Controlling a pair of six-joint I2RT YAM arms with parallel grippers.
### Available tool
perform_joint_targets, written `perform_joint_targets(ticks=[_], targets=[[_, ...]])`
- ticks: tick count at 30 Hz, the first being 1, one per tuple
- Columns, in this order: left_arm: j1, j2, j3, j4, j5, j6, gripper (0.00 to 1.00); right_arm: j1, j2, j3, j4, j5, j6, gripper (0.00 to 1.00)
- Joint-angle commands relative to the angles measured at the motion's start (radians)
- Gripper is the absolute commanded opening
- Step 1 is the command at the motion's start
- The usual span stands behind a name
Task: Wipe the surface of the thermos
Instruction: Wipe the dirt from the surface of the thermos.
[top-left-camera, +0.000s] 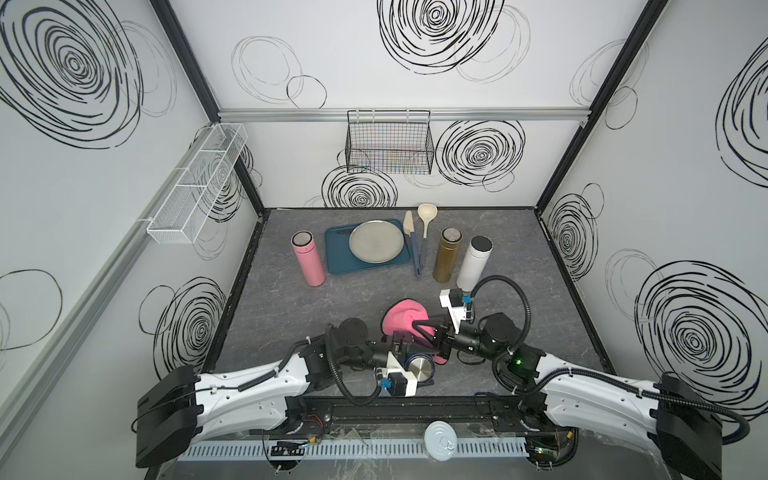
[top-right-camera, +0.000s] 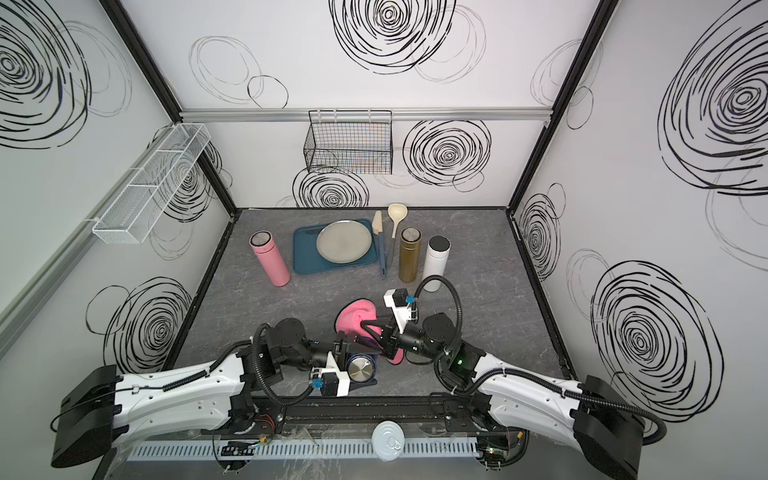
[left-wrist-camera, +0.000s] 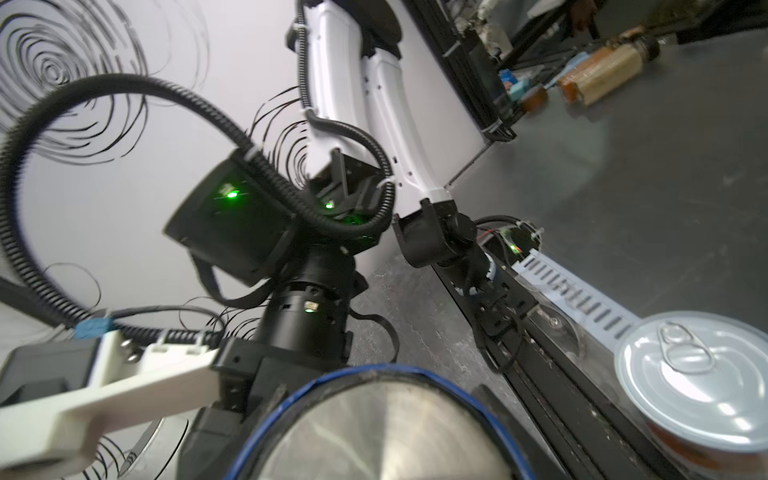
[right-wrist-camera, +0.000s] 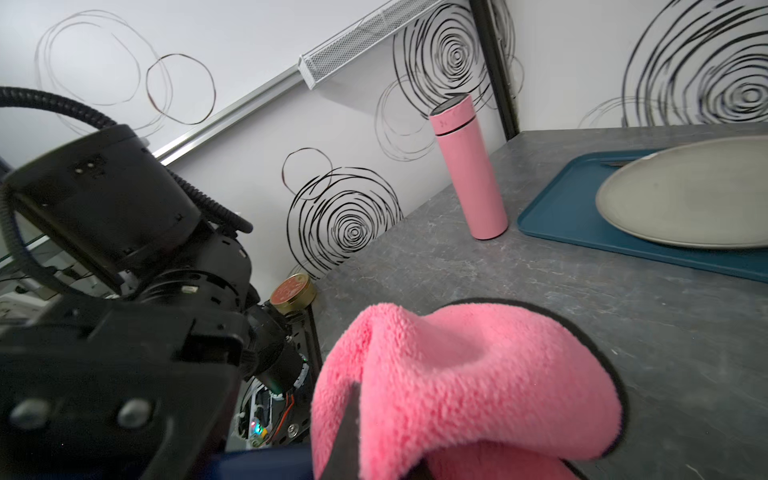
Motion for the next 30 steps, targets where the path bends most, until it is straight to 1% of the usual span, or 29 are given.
perform_joint_targets(ticks=[1, 3, 5, 9, 12, 15, 17, 20, 23, 24, 25, 27, 30], targets=[[0.006, -0.023, 0.022, 0.3, -0.152, -0.217, 0.0, -0.022, 0.026, -0.057, 0.004, 0.164, 0.035, 0.0], [0.003, -0.008, 0.04, 0.302, -0.212, -0.272, 0.0, -0.039, 0.027, -0.055, -0.01, 0.146, 0.033, 0.0], [0.002, 0.009, 0.062, 0.301, -0.258, -0.333, 0.0, -0.036, -0.008, -0.038, -0.043, 0.126, 0.018, 0.0], [0.006, 0.021, 0.081, 0.301, -0.333, -0.429, 0.0, -0.016, -0.156, 0.009, -0.144, 0.149, -0.024, 0.0], [0.004, 0.021, 0.11, 0.248, -0.459, -0.509, 0.0, -0.006, -0.247, 0.025, -0.165, 0.135, -0.045, 0.0], [-0.006, 0.032, 0.124, 0.249, -0.579, -0.584, 0.0, 0.006, -0.25, 0.037, -0.135, 0.07, -0.035, 0.0], [-0.021, 0.044, 0.153, 0.22, -0.672, -0.627, 0.0, 0.024, -0.218, 0.043, -0.139, 0.072, -0.036, 0.0], [-0.03, 0.067, 0.241, 0.087, -0.796, -0.731, 0.0, 0.043, -0.172, -0.006, -0.115, 0.118, -0.025, 0.0], [-0.04, 0.093, 0.361, -0.118, -0.937, -0.904, 0.0, 0.055, -0.156, -0.077, -0.075, 0.146, 0.0, 0.0], [-0.05, 0.106, 0.399, -0.186, -0.979, -0.945, 0.0, 0.059, -0.161, -0.084, -0.084, 0.157, 0.002, 0.0], [-0.064, 0.116, 0.425, -0.222, -1.02, -0.966, 0.0, 0.066, -0.172, -0.08, -0.097, 0.161, 0.0, 0.0], [-0.116, 0.136, 0.45, -0.248, -1.138, -0.985, 0.0, 0.091, -0.215, -0.043, -0.138, 0.161, -0.026, 0.0], [-0.187, 0.164, 0.475, -0.258, -1.282, -0.982, 0.0, 0.162, -0.275, 0.05, -0.208, 0.182, -0.102, 0.0]])
